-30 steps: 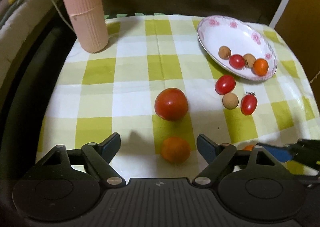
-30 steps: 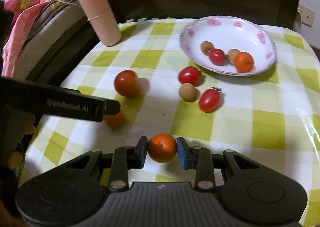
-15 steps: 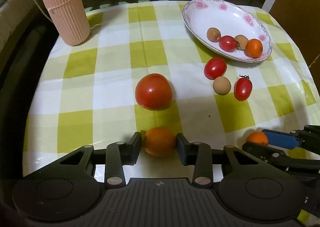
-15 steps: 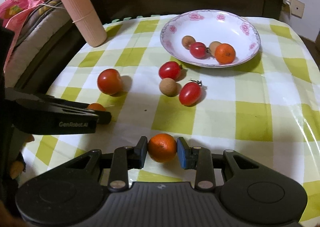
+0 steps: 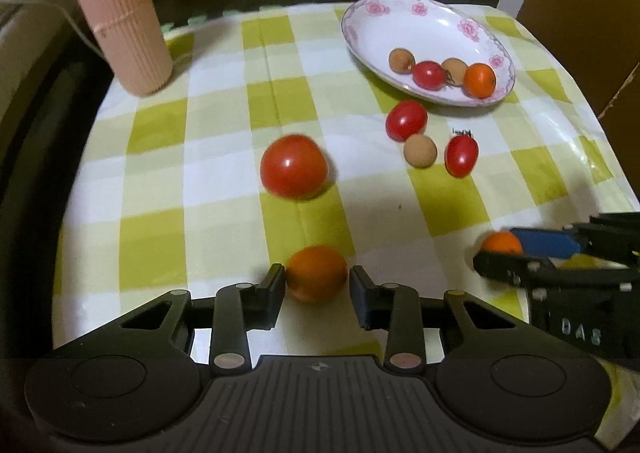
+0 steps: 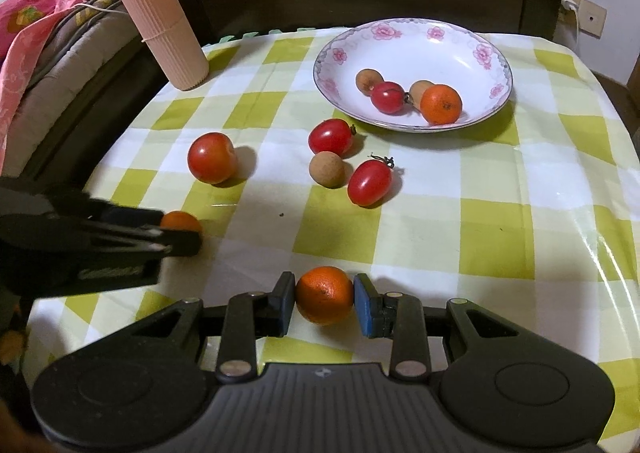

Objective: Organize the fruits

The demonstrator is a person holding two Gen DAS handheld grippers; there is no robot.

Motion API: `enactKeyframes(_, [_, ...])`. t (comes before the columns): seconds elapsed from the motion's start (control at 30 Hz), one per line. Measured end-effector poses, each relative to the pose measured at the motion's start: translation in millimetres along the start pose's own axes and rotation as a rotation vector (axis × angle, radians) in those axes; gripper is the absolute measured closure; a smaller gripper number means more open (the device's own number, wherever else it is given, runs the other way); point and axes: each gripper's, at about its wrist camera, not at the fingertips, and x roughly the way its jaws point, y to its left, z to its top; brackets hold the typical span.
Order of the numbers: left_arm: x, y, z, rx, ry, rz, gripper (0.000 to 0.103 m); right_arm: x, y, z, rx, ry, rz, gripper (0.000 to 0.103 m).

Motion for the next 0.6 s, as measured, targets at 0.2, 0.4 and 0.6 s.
enactKeyframes(0.2, [8.6,-0.7,-2.5,-0.008,0.028,-0.012,0.057,1.2,3.2,-2.4,-0.021,0.009,-0.007,0.072])
enactKeyframes(0.4, [9.6,-2.3,-2.9,-0.002,0.027,-0.006,0.031,4.5,2.1,-3.2,-0.026,0.022,-0.019,0.072])
enactKeyframes(0.6, [7.6,4.0,-4.8,-0.03,0.032,0.003,0.031,6.6,1.6,-2.5,-0.027,0.028,-0.022,0.072])
